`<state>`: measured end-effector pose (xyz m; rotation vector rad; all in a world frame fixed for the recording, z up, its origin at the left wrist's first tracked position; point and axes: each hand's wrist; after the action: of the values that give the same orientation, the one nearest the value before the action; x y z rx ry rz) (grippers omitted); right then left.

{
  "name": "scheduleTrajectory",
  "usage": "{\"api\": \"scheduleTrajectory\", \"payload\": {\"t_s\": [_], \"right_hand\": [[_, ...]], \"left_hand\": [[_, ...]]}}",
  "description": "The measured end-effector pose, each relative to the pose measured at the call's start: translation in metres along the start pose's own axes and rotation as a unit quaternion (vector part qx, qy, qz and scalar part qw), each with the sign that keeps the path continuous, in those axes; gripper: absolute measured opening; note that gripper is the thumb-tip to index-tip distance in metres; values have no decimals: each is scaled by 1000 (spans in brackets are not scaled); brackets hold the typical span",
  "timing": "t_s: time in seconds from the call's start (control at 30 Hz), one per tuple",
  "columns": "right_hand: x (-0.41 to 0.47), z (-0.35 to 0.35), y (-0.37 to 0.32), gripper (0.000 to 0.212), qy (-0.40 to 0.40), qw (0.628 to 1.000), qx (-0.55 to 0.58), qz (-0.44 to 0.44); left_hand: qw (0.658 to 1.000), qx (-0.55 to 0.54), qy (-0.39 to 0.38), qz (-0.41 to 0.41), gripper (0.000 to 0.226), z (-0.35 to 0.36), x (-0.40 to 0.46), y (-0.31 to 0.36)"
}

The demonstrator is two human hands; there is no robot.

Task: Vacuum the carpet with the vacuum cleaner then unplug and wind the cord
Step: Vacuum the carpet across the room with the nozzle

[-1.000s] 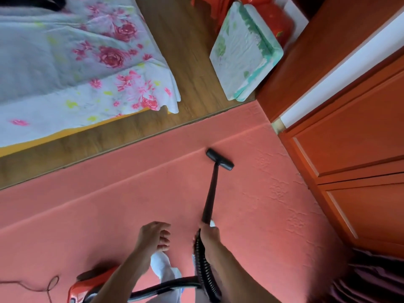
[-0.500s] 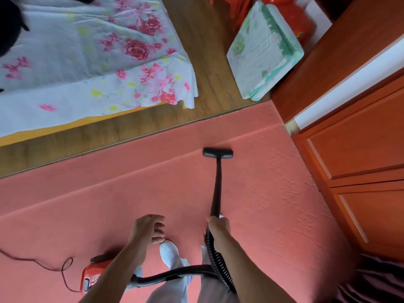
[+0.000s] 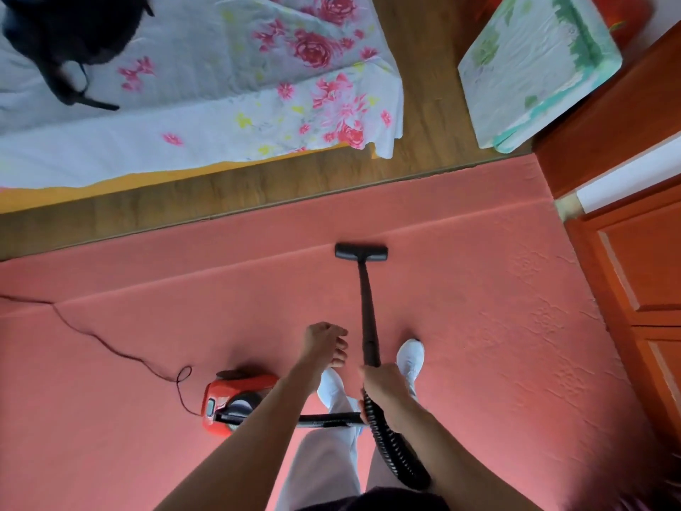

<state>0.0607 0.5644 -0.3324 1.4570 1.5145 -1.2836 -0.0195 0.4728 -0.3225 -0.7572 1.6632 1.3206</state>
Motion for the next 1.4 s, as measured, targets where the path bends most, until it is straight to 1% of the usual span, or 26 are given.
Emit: {"api": "scheduleTrajectory", "payload": {"t_s": [0.03, 0.13, 0.17, 0.27, 0.3, 0.4, 0.47, 0.5, 0.63, 0.77, 0.83, 0.9, 0.97, 1.07, 1.17, 1.23, 1.3, 1.4], "right_hand": [[-2, 3, -5, 38, -6, 1000, -24, -4], [-2, -2, -20, 17, -2, 998, -61, -30], [2, -6, -20, 18, -9, 996, -80, -38], [34, -8, -7, 44, -10, 989, -139, -54], [36, -8, -6, 42, -12, 987, -150, -59], [-29, -4, -30, 20, -46, 987, -140, -68], [-47, -1, -35, 16, -75, 984, -144, -73], [-55, 2, -36, 16, -91, 982, -147, -80], [-54, 36, -50, 24, -98, 969, -194, -118], [-40, 87, -71, 21, -118, 953, -223, -166], [-28, 112, -77, 20, -116, 947, -240, -178], [-11, 131, -76, 25, -107, 938, -270, -190], [9, 142, -72, 32, -88, 930, -302, -193], [34, 139, -53, 34, -80, 924, -325, -184], [13, 109, -37, 35, -79, 922, -338, -173], [-6, 89, -31, 27, -86, 931, -321, -152], [-18, 78, -31, 26, -91, 941, -298, -134], [-12, 84, -38, 22, -82, 950, -277, -117]], "left_hand": [[1000, 2, 3, -1, 17, -8, -2, -2], [1000, -3, 19, -7, 17, -31, -5, -13], [999, -14, 27, -12, 18, -38, -6, -17], [997, -59, 37, -22, 17, -53, -11, -27], [996, -73, 40, -19, 17, -56, -13, -29], [992, -114, 50, -10, 16, -66, -17, -34], [989, -135, 56, -4, 15, -73, -21, -39], [987, -146, 60, -2, 15, -77, -23, -42], [980, -183, 79, 3, 15, -95, -28, -57], [969, -223, 108, 7, 14, -115, -27, -76], [964, -236, 119, 8, 15, -123, -27, -86], [961, -246, 128, 10, 16, -129, -29, -95], [959, -251, 134, 13, 16, -132, -29, -104], [957, -254, 141, 14, 17, -139, -30, -114], [955, -259, 144, 2, 17, -141, -26, -117], [957, -255, 141, -4, 18, -138, -23, -114], [959, -251, 131, -5, 19, -133, -23, -110], [961, -249, 122, -2, 19, -124, -23, -101]]}}
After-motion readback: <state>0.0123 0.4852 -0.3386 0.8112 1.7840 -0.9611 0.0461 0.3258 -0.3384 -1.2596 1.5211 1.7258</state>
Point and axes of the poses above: each hand's wrist, its own x-axis towards the middle knuckle, its own z-axis out of the palm, y = z × x, and after that the axes turned 2 degrees about -y, right-handed
